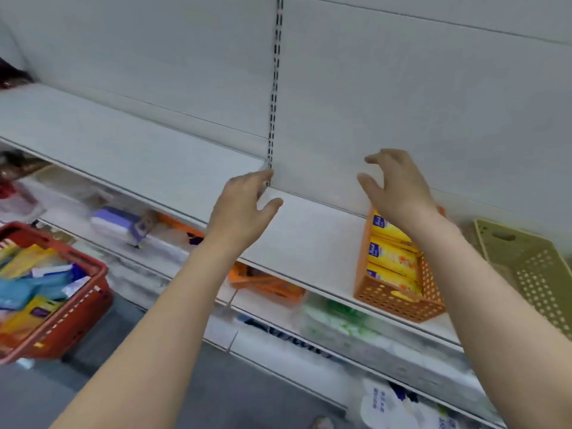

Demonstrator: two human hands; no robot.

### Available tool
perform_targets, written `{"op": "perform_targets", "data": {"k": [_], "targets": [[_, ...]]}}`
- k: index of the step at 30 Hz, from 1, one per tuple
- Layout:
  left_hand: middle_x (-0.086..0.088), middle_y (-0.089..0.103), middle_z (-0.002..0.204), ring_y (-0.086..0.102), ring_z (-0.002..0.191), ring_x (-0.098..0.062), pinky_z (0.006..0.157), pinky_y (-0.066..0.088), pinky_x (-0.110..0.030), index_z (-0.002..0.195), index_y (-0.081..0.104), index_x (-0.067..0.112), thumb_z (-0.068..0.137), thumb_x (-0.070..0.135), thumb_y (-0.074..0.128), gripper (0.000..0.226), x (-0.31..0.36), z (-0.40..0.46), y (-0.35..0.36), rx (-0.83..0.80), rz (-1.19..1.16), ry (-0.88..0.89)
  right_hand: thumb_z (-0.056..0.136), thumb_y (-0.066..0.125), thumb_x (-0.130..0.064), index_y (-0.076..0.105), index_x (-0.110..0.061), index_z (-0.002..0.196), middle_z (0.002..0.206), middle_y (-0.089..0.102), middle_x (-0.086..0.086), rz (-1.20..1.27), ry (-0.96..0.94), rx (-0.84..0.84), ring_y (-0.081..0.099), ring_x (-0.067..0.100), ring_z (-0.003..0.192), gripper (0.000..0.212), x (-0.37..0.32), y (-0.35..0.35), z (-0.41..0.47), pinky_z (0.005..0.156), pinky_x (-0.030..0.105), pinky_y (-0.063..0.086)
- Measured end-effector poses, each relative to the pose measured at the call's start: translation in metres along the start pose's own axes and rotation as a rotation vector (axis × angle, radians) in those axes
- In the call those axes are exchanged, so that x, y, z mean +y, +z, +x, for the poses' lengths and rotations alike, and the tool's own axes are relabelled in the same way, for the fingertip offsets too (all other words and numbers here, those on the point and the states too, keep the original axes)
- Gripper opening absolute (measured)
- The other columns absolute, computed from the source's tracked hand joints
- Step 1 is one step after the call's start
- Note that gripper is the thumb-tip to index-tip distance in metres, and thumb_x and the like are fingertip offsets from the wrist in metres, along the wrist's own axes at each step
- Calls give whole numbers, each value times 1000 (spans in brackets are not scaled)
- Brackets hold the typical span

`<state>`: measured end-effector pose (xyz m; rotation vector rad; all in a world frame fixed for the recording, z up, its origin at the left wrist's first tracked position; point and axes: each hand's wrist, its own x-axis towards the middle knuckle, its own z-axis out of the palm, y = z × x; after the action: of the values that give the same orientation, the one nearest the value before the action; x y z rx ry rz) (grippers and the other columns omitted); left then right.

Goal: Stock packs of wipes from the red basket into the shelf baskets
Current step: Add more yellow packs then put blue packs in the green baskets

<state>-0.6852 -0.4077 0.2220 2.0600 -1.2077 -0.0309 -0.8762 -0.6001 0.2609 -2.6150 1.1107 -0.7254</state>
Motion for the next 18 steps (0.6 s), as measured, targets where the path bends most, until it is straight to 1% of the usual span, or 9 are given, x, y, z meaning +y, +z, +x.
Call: {"op": "perform_targets", "data": {"k": [2,4,7,11,12,14,16,18], "targets": [[-7,59,137,46,132,-28,108,31,-33,137,56,14,92,35,62,51,-32,-33,-37,37,67,51,98,58,-31,59,-13,132,144,47,12,16,-83,83,43,27,135,39,-51,8,-31,109,34,33],[-5,55,142,42,137,-25,113,28,-33,139,54,15,94,36,61,50,-67,-68,-73,77,97,35,97,58,-30,59,-13,132,141,50,12,50,-148,102,45,29,133,38,-101,28,-66,107,34,34],[-3,55,142,47,134,-23,111,36,-38,140,53,17,93,33,64,51,-124,-121,-118,121,123,5,98,59,-29,56,-15,136,142,50,9,117,-206,-10,43,24,133,41,-164,72,-113,107,31,34],[-2,59,138,51,127,-22,106,40,-36,138,55,18,95,38,59,48,-190,-178,-167,123,137,-79,97,58,-33,52,-21,141,145,46,2,154,-282,-198,40,17,136,46,-236,131,-149,106,27,34],[-1,60,136,52,126,-22,105,40,-34,137,56,19,94,38,59,47,-206,-189,-178,124,133,-106,97,58,-33,51,-21,142,146,46,2,163,-293,-236,40,17,136,47,-255,145,-152,106,27,34],[0,61,134,53,124,-20,103,38,-29,135,57,19,92,34,64,46,-225,-199,-190,142,106,-135,97,58,-33,49,-21,144,145,46,2,171,-312,-286,41,17,135,49,-279,161,-153,105,23,31],[1,62,133,54,124,-19,104,38,-28,134,59,19,91,29,69,45,-253,-202,-204,157,100,-188,96,60,-33,48,-20,144,143,48,1,192,-355,-316,42,16,133,51,-311,184,-146,103,20,30],[2,61,135,53,126,-18,105,36,-26,134,59,19,91,30,69,45,-282,-198,-214,176,95,-230,95,62,-31,49,-17,142,142,50,3,211,-391,-340,44,18,133,50,-342,208,-132,106,23,31]]}}
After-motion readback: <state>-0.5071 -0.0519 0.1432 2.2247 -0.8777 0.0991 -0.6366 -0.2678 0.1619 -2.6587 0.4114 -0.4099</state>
